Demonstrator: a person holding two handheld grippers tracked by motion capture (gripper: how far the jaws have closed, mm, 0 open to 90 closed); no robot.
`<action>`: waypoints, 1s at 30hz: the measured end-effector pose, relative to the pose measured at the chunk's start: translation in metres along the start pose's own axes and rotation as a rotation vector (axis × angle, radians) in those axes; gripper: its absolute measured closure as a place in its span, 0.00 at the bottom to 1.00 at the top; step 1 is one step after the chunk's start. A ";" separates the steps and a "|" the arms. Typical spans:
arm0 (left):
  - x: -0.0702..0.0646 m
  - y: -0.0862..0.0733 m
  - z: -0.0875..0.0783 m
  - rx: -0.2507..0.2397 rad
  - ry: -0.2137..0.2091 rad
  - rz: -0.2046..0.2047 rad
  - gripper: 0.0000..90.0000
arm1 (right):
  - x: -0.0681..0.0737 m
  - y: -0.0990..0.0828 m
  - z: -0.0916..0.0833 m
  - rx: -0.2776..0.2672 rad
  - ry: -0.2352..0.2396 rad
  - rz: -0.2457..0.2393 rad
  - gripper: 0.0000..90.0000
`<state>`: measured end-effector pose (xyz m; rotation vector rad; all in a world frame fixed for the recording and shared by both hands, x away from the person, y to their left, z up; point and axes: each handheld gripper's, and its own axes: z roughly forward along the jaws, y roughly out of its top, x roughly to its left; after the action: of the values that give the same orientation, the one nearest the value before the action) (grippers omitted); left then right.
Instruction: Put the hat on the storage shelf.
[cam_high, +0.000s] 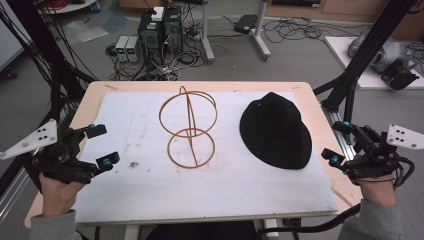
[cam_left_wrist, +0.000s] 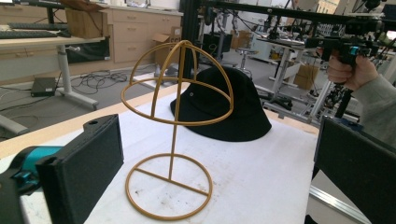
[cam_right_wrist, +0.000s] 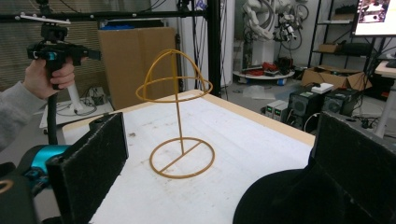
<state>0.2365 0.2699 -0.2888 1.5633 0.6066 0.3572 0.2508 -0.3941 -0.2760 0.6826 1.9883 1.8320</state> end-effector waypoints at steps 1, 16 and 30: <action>0.000 0.000 0.000 0.001 0.002 0.000 0.02 | 0.000 0.000 0.000 0.000 0.000 0.000 0.03; -0.002 -0.002 -0.001 0.014 0.003 -0.002 0.02 | -0.001 0.002 0.010 0.016 0.005 -0.020 0.03; -0.005 -0.004 0.001 -0.009 -0.083 -0.041 0.02 | -0.007 0.010 0.022 0.043 0.018 -0.046 0.03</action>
<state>0.2325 0.2661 -0.2923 1.5475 0.5710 0.2625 0.2699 -0.3789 -0.2687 0.6297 2.0429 1.7803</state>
